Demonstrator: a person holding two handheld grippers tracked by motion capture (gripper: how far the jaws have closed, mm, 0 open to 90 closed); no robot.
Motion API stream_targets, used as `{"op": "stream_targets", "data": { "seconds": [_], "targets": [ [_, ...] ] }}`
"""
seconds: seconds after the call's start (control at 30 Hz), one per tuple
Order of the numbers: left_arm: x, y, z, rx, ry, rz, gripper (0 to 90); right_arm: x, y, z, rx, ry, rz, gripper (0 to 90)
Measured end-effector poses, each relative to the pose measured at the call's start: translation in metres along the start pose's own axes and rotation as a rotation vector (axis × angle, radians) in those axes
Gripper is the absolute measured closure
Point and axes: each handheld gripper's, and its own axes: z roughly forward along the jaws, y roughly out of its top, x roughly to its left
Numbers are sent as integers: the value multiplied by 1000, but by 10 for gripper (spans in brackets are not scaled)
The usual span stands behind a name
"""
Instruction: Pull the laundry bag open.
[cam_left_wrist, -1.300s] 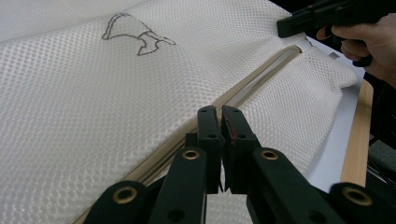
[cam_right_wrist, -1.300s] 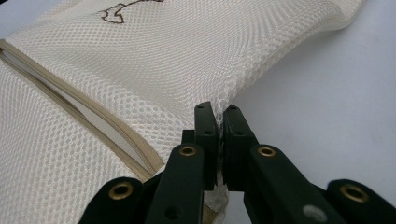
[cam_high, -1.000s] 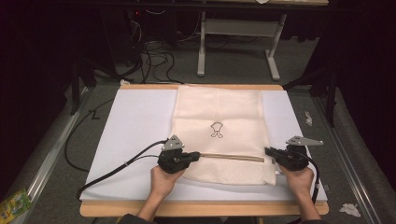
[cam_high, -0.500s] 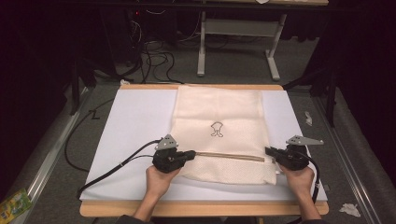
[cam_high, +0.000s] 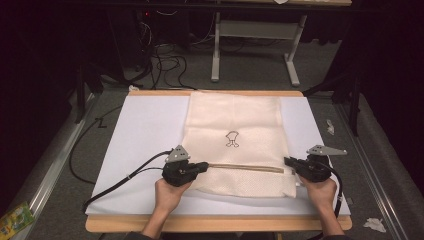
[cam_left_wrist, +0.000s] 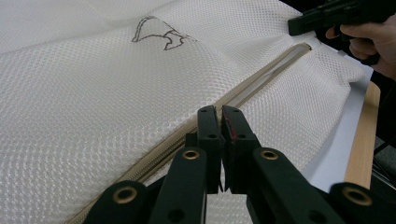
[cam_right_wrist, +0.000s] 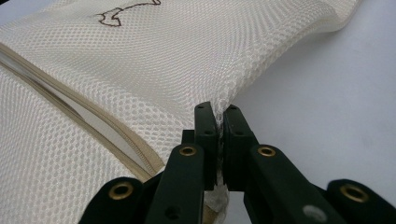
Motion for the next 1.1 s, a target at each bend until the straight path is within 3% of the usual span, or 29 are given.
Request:
{"op": "stream_targets", "data": {
  "seconds": [0.27, 1.1],
  "targets": [
    [5, 0, -5, -23, 6, -23, 871, -1, 0, 1, 7, -5, -3, 876],
    [12, -5, -18, -26, 32, -35, 870, 0, 2, -1, 6, -7, -5, 876]
  ]
}}
